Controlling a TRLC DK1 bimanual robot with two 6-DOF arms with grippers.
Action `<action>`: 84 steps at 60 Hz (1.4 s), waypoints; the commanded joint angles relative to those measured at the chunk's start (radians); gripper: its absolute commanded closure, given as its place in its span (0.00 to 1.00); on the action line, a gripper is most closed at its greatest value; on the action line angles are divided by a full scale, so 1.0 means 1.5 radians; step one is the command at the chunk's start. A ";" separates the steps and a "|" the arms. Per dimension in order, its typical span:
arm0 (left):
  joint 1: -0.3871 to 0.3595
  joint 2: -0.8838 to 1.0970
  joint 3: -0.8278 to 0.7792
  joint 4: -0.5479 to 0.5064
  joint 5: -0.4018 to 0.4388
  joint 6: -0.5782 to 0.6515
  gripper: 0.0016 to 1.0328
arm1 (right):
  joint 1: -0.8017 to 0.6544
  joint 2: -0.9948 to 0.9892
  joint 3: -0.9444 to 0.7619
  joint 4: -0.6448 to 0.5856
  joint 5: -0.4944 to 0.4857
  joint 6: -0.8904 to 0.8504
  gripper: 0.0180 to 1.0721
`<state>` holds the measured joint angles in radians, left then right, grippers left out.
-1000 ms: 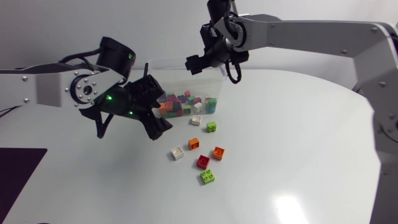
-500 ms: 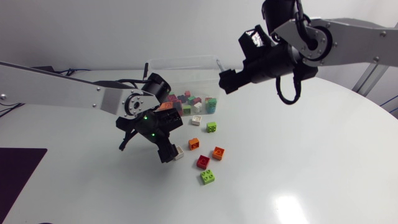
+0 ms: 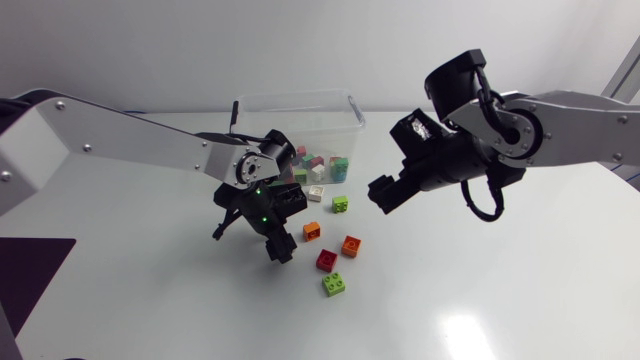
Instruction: Place the duplo bricks in the container
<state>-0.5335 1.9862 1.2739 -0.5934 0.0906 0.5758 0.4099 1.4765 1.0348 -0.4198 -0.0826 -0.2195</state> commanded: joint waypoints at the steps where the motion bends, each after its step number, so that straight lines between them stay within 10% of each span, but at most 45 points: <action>1: -0.006 0.027 0.018 -0.019 -0.005 -0.014 0.55 | 0.004 -0.013 -0.039 -0.007 -0.006 -0.027 0.05; 52: 0.001 -0.162 0.038 -0.124 0.000 -0.023 0.65 | 0.063 0.209 -0.044 0.083 -0.065 -0.222 0.10; 84: 0.043 -0.219 0.128 -0.059 0.051 -0.073 0.65 | 0.063 0.260 -0.007 0.099 -0.067 -0.230 0.67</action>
<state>-0.4778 1.6714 1.4342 -0.7067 0.1528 0.5037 0.5087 1.8408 1.0080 -0.2798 -0.1829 -0.5396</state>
